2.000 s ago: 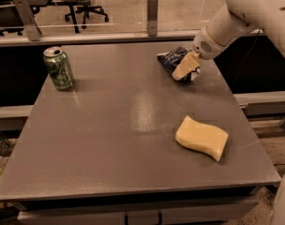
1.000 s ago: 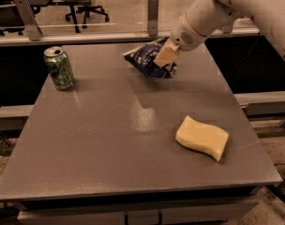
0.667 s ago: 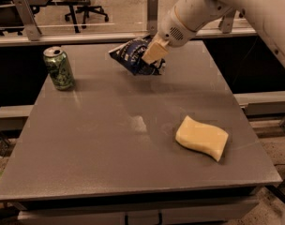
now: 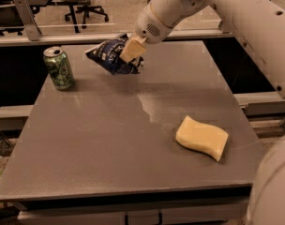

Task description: Move blue chip bag near green can

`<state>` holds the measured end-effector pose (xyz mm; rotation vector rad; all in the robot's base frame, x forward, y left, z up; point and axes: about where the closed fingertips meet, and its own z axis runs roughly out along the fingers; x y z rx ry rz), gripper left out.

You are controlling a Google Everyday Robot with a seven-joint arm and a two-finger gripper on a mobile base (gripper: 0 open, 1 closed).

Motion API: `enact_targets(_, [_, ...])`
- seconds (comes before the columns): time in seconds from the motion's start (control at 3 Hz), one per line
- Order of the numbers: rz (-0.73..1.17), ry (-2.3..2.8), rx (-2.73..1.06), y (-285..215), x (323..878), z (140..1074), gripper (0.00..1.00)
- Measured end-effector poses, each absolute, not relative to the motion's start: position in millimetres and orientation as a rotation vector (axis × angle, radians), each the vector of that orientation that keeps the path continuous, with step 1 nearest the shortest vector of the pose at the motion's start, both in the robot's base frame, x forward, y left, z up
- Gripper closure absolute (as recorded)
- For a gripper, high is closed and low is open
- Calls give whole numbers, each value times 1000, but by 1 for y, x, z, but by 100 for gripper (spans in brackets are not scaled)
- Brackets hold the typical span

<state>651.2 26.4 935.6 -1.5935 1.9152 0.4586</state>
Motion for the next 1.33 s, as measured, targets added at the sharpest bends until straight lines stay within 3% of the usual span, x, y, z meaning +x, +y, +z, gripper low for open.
enact_targets(0.33, [500, 1912, -1620, 46, 655, 925, 100])
enact_targets(0.67, [531, 1921, -1638, 61, 658, 913, 88])
enact_targets(1.33, [580, 1920, -1675, 86, 656, 902, 41])
